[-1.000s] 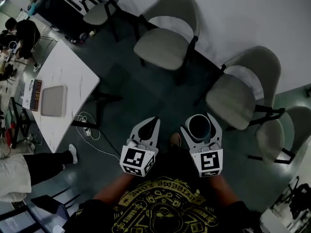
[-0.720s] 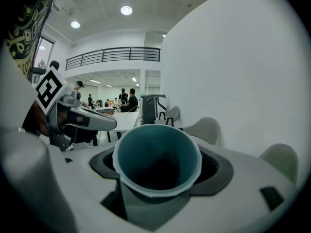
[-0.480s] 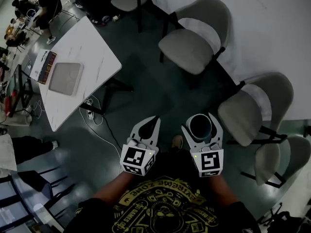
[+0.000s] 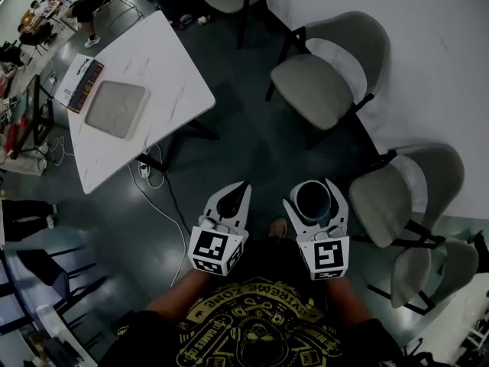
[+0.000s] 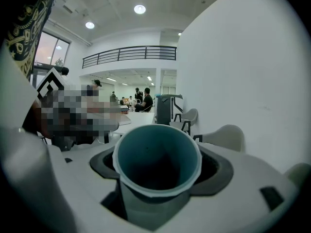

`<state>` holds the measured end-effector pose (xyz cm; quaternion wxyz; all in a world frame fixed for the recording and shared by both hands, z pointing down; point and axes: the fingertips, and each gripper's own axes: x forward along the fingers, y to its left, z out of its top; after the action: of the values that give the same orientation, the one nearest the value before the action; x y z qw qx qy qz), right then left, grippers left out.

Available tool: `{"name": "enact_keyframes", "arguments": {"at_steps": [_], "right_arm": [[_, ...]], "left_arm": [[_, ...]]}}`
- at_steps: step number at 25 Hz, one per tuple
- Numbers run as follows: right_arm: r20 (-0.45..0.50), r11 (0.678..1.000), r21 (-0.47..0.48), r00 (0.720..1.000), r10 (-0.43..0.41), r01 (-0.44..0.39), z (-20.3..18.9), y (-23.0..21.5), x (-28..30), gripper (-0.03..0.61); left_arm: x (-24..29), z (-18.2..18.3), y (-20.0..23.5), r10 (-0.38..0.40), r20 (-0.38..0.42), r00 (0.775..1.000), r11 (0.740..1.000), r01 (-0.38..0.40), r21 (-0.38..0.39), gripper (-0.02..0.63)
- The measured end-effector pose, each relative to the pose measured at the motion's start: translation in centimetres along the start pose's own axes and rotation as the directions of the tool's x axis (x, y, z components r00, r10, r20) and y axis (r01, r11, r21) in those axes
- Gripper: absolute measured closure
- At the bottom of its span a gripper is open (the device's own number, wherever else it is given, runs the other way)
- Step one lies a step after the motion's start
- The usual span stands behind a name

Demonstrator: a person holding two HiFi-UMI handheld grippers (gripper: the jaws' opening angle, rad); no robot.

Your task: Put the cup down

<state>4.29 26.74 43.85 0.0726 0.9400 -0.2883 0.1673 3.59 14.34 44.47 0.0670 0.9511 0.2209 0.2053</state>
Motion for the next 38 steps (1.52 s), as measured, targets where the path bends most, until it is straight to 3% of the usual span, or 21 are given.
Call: {"name": "enact_keyframes", "arguments": {"at_steps": [22,38], "right_arm": [[-0.02,0.984,-0.122,0.992,0.126,-0.127,6.5,8.7,11.9,0.193],[-0.007,0.946,-0.207,0.968,0.252,-0.248,11.9,17.8,20.6,0.193]], "left_arm": [[-1.9,2.3,14.6,0.106,0.072,0.992,0.988,-0.097,-0.119,0.618],[-7.3,3.7,26.5,0.249,0.128,0.96,0.959,-0.226,-0.17,0.618]]}}
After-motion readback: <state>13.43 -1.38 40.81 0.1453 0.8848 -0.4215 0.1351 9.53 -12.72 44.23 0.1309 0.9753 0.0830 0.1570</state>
